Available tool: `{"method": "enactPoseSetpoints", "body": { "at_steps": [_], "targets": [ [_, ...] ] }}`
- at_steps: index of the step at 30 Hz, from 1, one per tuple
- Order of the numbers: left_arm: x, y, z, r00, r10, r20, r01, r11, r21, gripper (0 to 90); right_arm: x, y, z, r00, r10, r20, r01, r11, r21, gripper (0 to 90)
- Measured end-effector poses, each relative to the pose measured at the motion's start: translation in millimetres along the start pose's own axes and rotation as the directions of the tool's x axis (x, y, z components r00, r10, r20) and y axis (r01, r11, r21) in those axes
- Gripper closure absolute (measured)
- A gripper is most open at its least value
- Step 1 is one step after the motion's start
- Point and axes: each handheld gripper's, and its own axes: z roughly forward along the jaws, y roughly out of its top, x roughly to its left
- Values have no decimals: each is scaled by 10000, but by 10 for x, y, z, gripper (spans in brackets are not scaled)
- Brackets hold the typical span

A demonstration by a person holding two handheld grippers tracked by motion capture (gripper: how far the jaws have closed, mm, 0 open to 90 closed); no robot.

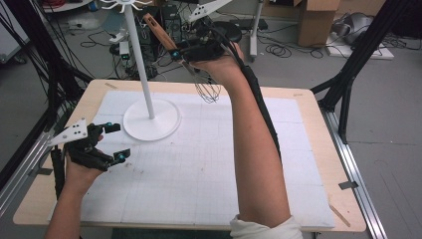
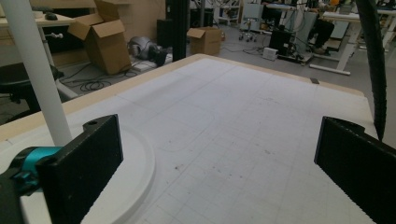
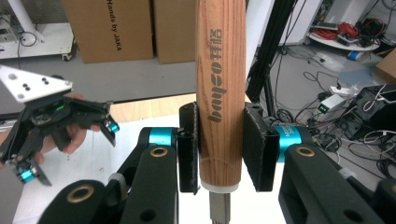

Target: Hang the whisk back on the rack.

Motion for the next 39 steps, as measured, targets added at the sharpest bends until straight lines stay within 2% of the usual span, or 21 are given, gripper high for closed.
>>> {"method": "enactPoseSetpoints", "body": {
  "at_steps": [8,16,22,26,39],
  "targets": [
    [2,1,-12,10000,-18,5,18,10000,-41,17,-46,126,134,10000,32,20,-32,10000,-44,692],
    [5,2,-24,10000,-43,12,43,10000,-87,17,-107,133,161,9996,266,3,-266,9991,-316,692],
    [0,-1,-14,10000,-51,27,51,10000,-62,17,-158,139,183,9992,399,-11,-399,9987,-308,692],
    [7,-1,-21,10000,-20,16,20,10000,-57,17,-172,157,219,9992,374,-113,-378,9985,-402,692],
    [14,-3,-37,10000,-55,24,56,9999,-100,17,-234,119,308,9984,560,-78,-561,9983,-134,692]
  ]
}}
